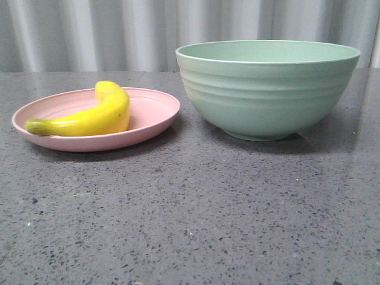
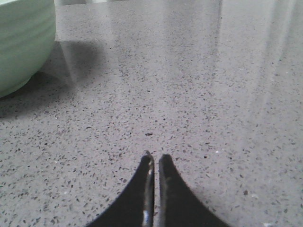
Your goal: Transfer banana from pink plate to green bowl
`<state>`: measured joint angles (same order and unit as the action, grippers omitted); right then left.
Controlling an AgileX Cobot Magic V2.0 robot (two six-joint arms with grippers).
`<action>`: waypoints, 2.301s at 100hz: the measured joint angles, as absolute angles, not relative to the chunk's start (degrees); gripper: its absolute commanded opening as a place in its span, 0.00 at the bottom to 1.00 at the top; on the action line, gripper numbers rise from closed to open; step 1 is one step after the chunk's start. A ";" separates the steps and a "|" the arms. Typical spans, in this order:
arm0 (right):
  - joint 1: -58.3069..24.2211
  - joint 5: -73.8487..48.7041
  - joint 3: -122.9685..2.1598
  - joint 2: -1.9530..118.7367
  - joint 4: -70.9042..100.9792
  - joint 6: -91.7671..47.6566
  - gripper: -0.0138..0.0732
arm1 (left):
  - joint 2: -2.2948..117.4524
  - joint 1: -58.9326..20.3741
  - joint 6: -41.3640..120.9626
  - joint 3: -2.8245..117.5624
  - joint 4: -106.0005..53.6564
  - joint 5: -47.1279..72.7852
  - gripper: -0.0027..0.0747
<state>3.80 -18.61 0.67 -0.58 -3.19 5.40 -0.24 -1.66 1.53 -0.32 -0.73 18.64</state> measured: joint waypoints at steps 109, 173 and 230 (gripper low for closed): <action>3.80 -18.61 0.67 -0.58 -3.19 5.50 0.09 | -0.24 -1.66 1.53 -0.32 0.31 18.64 0.01; 3.80 -14.65 0.67 -0.58 -3.19 5.54 0.09 | -0.24 -1.66 1.53 -0.32 1.26 18.31 0.01; 3.80 -1.88 0.67 -0.58 -3.19 5.54 0.09 | -0.24 -1.42 1.53 -0.32 -7.22 1.67 0.01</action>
